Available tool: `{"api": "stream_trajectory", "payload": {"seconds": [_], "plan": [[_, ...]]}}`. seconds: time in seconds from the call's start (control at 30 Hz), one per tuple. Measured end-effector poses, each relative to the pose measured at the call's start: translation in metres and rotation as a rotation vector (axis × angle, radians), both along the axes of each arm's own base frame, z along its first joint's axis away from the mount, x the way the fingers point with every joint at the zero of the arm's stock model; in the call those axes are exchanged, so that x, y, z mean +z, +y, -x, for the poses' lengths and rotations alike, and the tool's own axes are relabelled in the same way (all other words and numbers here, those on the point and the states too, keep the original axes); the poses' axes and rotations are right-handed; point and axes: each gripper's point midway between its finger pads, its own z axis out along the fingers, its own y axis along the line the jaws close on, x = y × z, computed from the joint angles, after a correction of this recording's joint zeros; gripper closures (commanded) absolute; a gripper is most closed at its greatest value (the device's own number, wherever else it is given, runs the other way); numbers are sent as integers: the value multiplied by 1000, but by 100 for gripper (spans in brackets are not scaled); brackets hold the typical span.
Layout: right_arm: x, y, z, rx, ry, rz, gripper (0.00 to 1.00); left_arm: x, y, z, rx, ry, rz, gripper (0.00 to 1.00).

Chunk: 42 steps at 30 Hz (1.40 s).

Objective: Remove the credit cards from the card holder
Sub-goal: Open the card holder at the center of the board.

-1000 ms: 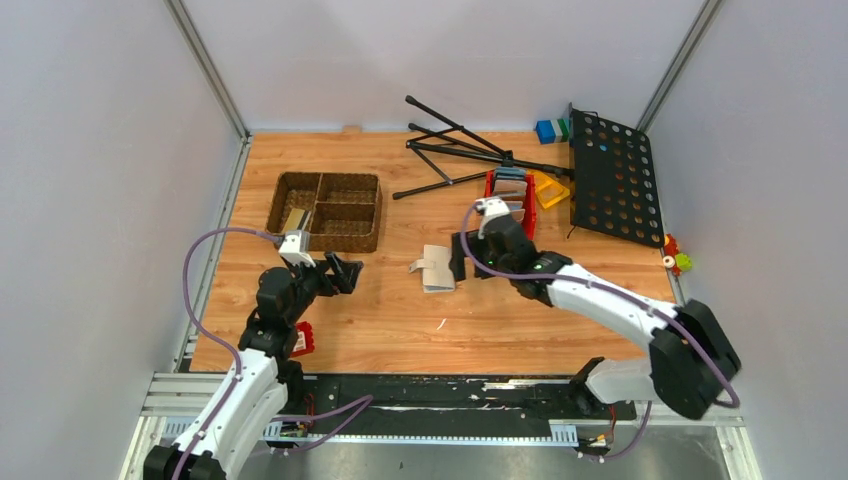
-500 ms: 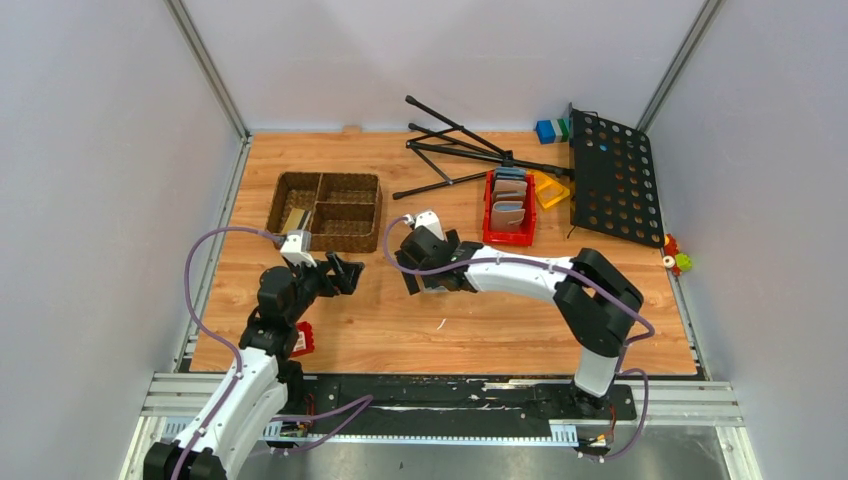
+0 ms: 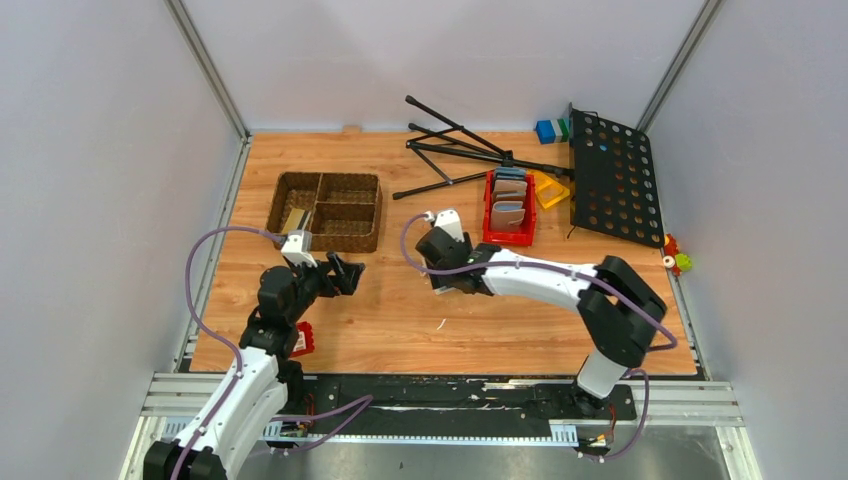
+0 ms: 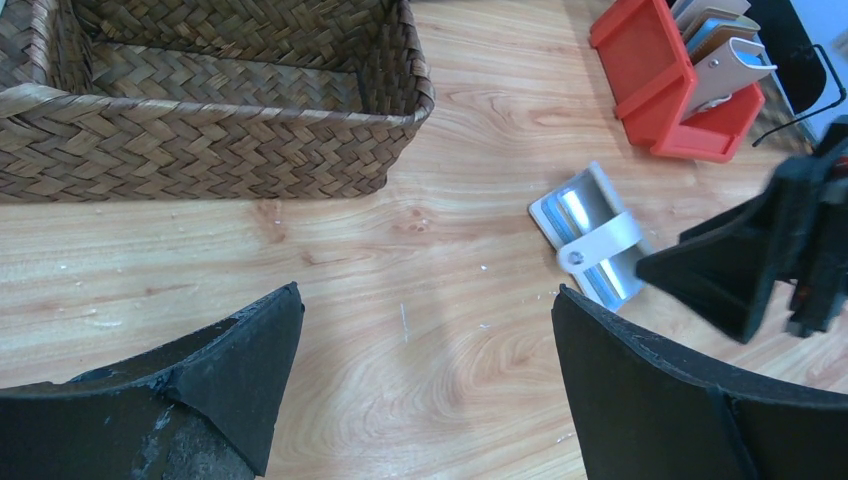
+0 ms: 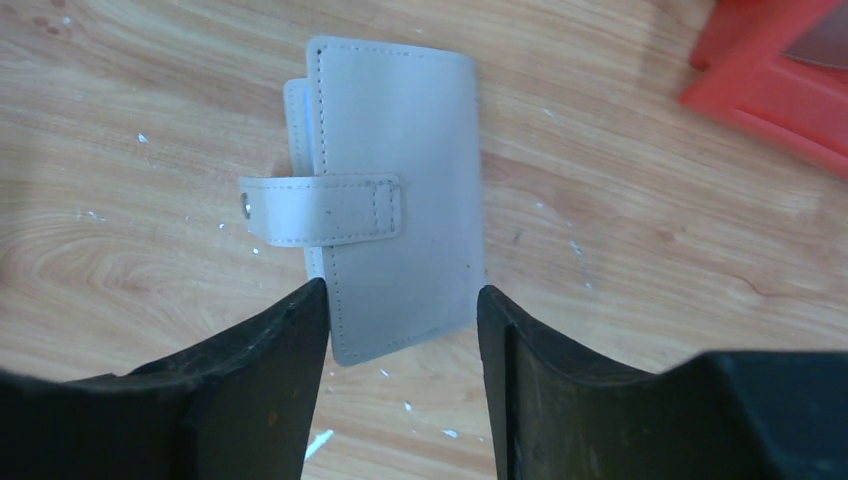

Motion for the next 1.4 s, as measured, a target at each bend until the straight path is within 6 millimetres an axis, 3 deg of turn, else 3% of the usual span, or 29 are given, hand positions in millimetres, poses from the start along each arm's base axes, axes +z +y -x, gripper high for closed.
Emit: {"api": "stream_trajectory", "payload": {"seconds": [0.23,0.37,0.53,0.7,0.93,1.03,1.1,1.23,1.4], "plan": [[29,-37,-10,-92,-31,-178,61,0,-1,0,-4,2,1,0],[22,-60,-24,-142,15,-279,61,0,-1,0,-7,-1,2,0],[9,-79,-30,-167,93,-356,52,2,-2,-1,-10,-11,5,0],[6,-65,-31,-80,171,-451,51,-2,-7,-2,-37,6,10,0],[-19,-49,-23,9,291,-480,53,-9,-16,-1,-88,31,23,0],[-30,-47,-19,26,326,-474,70,-7,-19,-1,-103,26,30,1],[-29,-44,-20,47,324,-480,96,-5,-20,-1,-110,18,33,1],[-27,-37,-19,84,331,-511,100,-3,-24,-1,-134,9,46,1],[-7,-29,-13,131,293,-598,100,-2,-32,1,-174,5,76,0]]}}
